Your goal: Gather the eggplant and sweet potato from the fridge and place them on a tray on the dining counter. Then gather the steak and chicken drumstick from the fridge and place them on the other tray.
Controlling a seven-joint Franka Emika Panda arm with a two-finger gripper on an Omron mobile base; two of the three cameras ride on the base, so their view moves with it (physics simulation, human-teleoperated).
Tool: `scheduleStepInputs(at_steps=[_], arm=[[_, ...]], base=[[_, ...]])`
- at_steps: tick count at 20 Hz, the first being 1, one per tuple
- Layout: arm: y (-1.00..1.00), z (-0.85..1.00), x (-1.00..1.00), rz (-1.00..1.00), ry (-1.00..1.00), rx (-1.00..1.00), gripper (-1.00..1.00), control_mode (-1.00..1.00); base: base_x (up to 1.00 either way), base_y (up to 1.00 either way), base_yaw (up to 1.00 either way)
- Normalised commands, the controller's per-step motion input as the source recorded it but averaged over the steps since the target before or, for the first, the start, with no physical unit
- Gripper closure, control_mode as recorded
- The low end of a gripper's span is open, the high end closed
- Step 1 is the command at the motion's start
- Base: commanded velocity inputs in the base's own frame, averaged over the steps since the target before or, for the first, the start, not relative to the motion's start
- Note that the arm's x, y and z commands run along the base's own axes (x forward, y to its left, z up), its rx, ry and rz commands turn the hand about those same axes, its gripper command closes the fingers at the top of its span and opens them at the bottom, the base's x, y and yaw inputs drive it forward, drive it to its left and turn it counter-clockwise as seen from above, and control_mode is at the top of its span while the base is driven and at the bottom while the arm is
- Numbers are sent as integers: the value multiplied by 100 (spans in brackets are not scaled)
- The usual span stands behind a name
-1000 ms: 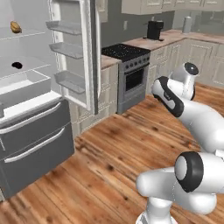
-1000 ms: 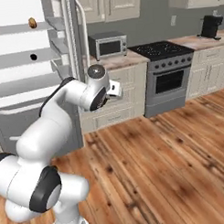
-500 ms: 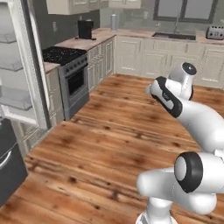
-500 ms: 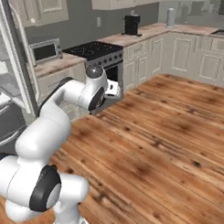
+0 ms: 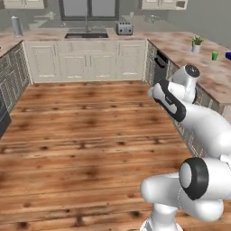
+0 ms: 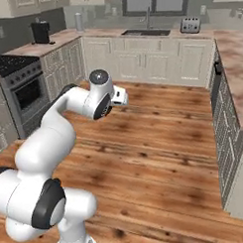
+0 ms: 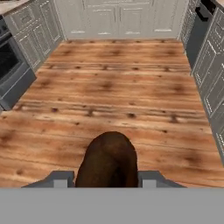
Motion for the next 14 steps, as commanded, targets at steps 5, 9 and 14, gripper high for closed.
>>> scheduleStepInputs(at_steps=[5, 9, 14], arm=[[0, 0, 0, 0, 0, 0, 100, 100], [0, 0, 0, 0, 0, 0, 100, 100], [0, 0, 0, 0, 0, 0, 100, 100]], base=[[0, 9, -71], [25, 9, -70], [65, 5, -70]])
